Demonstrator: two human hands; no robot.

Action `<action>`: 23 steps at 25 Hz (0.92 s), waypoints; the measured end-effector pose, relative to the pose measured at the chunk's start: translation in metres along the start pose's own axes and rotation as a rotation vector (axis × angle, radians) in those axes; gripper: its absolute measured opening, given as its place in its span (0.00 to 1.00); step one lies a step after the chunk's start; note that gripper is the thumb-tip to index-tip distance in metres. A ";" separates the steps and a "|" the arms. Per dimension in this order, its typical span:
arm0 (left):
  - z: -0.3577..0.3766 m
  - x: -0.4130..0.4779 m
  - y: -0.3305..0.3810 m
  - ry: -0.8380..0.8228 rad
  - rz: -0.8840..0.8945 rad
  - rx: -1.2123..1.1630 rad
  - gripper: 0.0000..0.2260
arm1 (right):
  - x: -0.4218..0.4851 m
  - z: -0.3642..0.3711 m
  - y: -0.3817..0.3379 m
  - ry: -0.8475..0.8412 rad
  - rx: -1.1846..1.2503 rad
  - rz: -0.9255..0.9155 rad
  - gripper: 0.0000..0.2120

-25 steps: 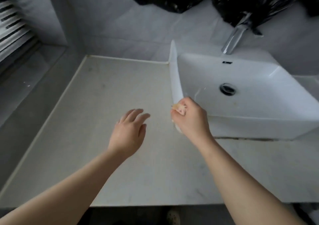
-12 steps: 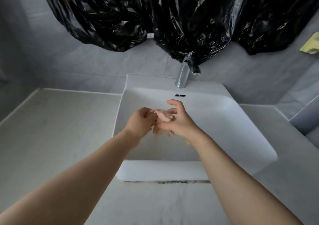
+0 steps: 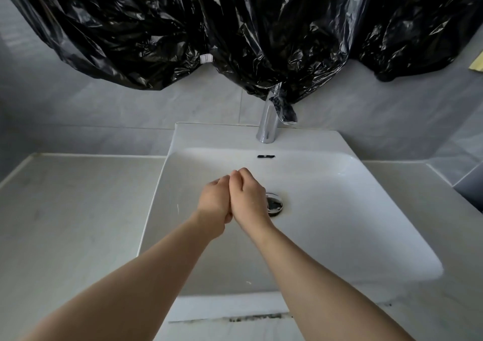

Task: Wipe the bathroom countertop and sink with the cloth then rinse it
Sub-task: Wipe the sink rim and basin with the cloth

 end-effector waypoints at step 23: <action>-0.041 0.067 0.071 -0.054 0.495 0.219 0.07 | 0.085 -0.018 -0.031 -0.230 -0.060 -0.089 0.13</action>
Point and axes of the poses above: each hand's wrist, its own x-axis towards the middle knuckle, its own z-axis out of the palm, y = z × x, the point moved 3 cm from there along x, towards the middle knuckle, and after that the axes turned 5 degrees about y, right-handed, at the moved point
